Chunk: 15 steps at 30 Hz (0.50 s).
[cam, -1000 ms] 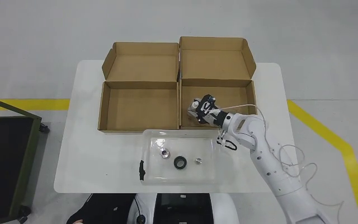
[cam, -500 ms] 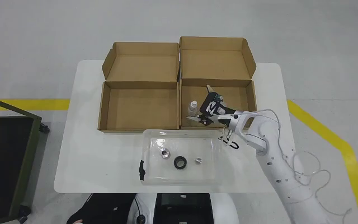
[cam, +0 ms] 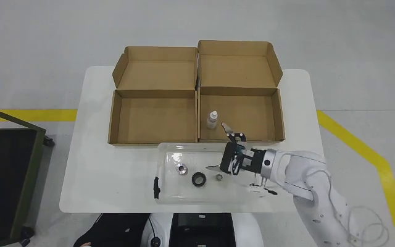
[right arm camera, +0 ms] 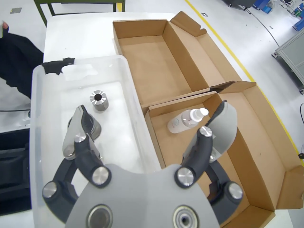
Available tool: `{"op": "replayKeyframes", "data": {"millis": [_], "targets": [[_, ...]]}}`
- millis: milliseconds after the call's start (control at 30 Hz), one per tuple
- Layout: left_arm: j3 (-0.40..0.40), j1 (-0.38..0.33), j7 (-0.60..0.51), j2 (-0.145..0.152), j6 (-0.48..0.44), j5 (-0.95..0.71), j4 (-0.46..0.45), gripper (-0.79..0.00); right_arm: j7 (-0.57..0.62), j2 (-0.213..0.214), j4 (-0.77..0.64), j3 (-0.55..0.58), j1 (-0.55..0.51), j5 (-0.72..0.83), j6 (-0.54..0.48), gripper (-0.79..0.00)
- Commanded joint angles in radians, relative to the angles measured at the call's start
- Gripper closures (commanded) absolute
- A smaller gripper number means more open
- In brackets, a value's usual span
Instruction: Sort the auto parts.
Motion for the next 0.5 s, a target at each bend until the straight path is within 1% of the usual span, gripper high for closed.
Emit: {"op": "replayKeyframes", "data": {"millis": [0,167,400,433,467], "targets": [[0.0,0.0,0.0,0.0,0.0,0.0,0.0,-0.785,0.02,0.006,-0.025,0.004,-0.028,-0.016,-0.015,-0.785],[0.0,0.0,0.0,0.0,0.0,0.0,0.0,-0.785,0.06,0.017,-0.063,-0.004,-0.074,-0.05,-0.057,-0.785],[0.0,0.0,0.0,0.0,0.0,0.0,0.0,-0.785,0.106,0.029,-0.063,-0.034,-0.095,-0.065,-0.113,-0.785],[0.0,0.0,0.0,0.0,0.0,0.0,0.0,-0.785,0.111,0.03,-0.058,-0.038,-0.095,-0.06,-0.119,-0.782],[0.0,0.0,0.0,0.0,0.0,0.0,0.0,-0.785,0.118,0.032,-0.053,-0.041,-0.094,-0.06,-0.124,-0.751]]}}
